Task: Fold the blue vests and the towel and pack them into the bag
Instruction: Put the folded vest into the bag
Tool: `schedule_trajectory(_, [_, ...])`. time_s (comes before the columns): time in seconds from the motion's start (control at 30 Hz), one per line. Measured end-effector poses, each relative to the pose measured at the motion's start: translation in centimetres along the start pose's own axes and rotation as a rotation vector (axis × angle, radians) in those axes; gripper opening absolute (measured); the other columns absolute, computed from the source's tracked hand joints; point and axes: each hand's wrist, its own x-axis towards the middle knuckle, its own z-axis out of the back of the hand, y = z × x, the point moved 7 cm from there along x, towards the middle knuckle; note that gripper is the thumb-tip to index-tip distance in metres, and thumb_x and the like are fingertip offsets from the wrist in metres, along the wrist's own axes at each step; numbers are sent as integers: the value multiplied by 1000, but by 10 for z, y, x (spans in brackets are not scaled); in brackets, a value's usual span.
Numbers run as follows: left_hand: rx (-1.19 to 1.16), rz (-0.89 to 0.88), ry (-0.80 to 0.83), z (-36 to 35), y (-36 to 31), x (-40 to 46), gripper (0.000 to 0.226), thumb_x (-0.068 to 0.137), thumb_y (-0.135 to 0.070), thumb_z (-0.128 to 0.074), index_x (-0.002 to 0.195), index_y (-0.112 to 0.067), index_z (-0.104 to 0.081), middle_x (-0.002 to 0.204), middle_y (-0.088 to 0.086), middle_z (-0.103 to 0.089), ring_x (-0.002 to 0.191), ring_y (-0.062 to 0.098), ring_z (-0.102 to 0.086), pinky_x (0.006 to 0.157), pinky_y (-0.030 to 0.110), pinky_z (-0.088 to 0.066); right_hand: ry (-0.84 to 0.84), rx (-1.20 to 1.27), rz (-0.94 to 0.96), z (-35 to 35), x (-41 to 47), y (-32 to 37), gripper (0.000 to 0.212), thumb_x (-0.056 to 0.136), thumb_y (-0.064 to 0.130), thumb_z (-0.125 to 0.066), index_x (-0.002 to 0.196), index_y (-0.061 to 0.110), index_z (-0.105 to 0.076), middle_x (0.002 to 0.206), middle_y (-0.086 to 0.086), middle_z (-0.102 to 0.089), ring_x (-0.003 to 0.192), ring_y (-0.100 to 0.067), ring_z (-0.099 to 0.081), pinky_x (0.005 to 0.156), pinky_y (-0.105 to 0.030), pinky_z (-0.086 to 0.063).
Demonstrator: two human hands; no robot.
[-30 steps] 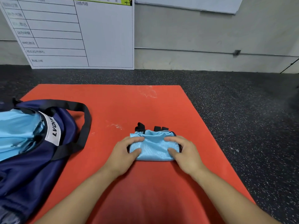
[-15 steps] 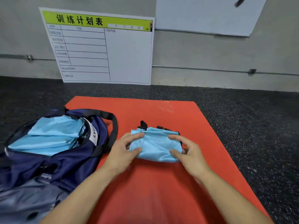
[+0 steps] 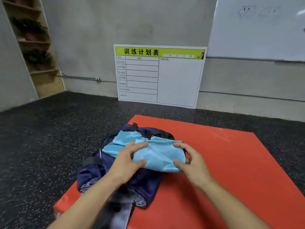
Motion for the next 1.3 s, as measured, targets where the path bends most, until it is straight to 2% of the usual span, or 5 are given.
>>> schedule_trajectory(0.33, [237,38,-88,105,60,69,57,81,0,-80,130,-26,-66,129,-5,-58,121,9,-56,103,5,-33,16,-310,162,-112,101,21,56,87,5,-70,135,31,-60,138,16,-59,130,-2,-50,113,-18,-32])
schedule_trajectory(0.87, [798,-11,67,104,124,59,53,99,-47,-52,150,-43,-40,133,-9,-46,94,29,-66,87,38,-51,111,-607,74,-155,90,-41,54,97,30,-67,146,40,-46,149,23,-42,125,-1,-47,90,-18,-27])
schedule_trajectory(1.0, [707,-11,96,103,124,55,40,89,-61,-43,125,-45,-51,115,-17,-58,92,20,-64,88,38,-50,181,-590,87,-153,82,-40,55,92,34,-71,140,44,-47,147,26,-46,128,-2,-49,96,-21,-34])
schedule_trajectory(1.17, [731,-13,85,95,122,45,24,97,-55,-47,93,-32,-43,84,-7,-50,67,16,-56,73,38,-49,275,-679,111,-158,68,-36,52,92,39,-70,135,47,-41,148,26,-46,71,10,-51,88,-30,-44])
schedule_trajectory(1.3, [739,-16,68,95,124,39,27,97,-60,-50,97,-34,-42,87,-8,-47,65,16,-54,69,37,-47,181,-710,133,-161,67,-32,48,95,37,-69,133,41,-41,144,18,-48,99,-16,-64,89,-38,-47])
